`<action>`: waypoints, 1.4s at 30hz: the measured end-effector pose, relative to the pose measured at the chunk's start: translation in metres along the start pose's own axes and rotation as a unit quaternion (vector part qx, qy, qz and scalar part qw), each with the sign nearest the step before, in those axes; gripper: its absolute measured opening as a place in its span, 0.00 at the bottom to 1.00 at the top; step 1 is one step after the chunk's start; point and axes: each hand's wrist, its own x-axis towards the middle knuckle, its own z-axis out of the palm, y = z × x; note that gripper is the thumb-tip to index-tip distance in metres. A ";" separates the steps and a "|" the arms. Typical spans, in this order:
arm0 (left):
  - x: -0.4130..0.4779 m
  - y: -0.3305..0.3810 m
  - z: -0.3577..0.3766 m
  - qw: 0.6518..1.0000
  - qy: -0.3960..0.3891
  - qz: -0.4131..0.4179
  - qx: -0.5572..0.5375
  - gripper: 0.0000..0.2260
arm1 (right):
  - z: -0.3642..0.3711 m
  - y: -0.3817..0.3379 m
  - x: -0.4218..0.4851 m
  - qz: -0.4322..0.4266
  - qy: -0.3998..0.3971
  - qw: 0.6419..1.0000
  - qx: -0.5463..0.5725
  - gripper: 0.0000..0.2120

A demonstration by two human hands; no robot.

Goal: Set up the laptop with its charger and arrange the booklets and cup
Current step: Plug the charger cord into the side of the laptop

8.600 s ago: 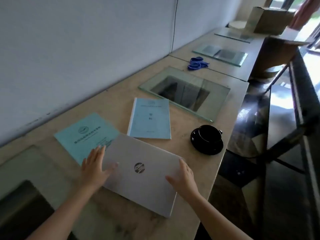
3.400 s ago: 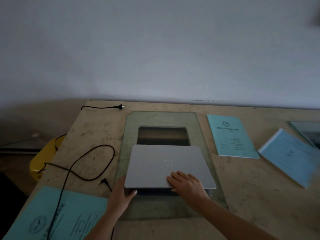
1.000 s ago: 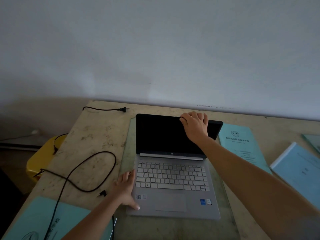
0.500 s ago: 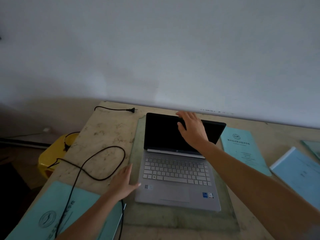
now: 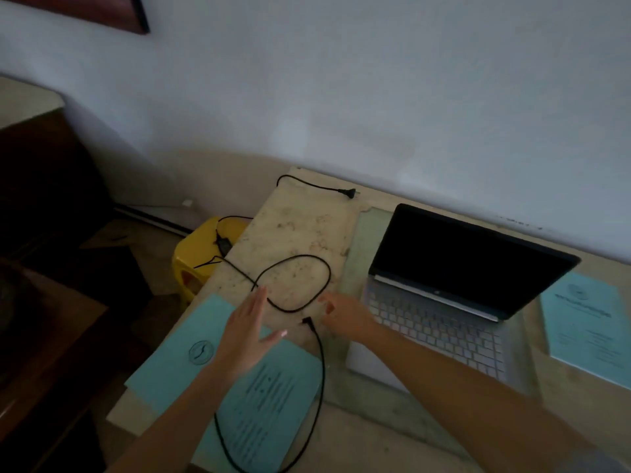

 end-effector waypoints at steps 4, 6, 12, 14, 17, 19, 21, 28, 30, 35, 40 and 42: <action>-0.006 -0.021 -0.010 1.000 0.002 -0.010 -0.010 0.39 | 0.039 -0.004 0.009 -0.023 -0.024 0.995 -0.092 0.29; -0.007 -0.029 -0.015 1.000 0.001 -0.003 -0.012 0.38 | 0.048 -0.005 0.011 -0.038 -0.019 0.986 -0.161 0.29; 0.002 -0.034 -0.020 1.000 -0.003 0.020 -0.017 0.38 | 0.048 -0.007 0.006 -0.025 0.005 0.985 -0.169 0.23; 0.009 -0.026 -0.016 0.999 -0.008 0.034 -0.013 0.38 | 0.041 -0.002 0.002 -0.010 0.027 0.989 -0.143 0.20; 0.021 -0.004 -0.005 0.998 -0.023 0.062 -0.007 0.38 | 0.027 0.015 -0.011 0.005 0.065 0.988 -0.142 0.21; 0.028 0.016 0.005 0.996 -0.042 0.072 -0.012 0.38 | 0.015 0.033 -0.026 0.023 0.069 0.987 -0.141 0.23; 0.036 0.037 0.018 0.995 -0.065 0.081 -0.009 0.38 | 0.004 0.056 -0.043 0.047 0.077 0.988 -0.124 0.21; 0.050 0.116 0.072 0.982 -0.111 0.154 -0.007 0.37 | -0.030 0.152 -0.127 0.116 0.180 0.976 -0.048 0.14; 0.052 0.137 0.089 0.975 -0.124 0.183 -0.005 0.37 | -0.037 0.178 -0.150 0.143 0.208 0.967 -0.043 0.13; 0.056 0.181 0.127 0.963 -0.141 0.229 0.033 0.36 | -0.051 0.235 -0.192 0.202 0.257 0.945 -0.013 0.13; 0.057 0.215 0.165 0.938 -0.166 0.270 0.139 0.41 | -0.063 0.283 -0.208 0.287 0.313 0.904 0.050 0.11; 0.060 0.229 0.180 0.931 -0.175 0.273 0.169 0.43 | -0.071 0.296 -0.203 0.309 0.321 0.891 0.085 0.08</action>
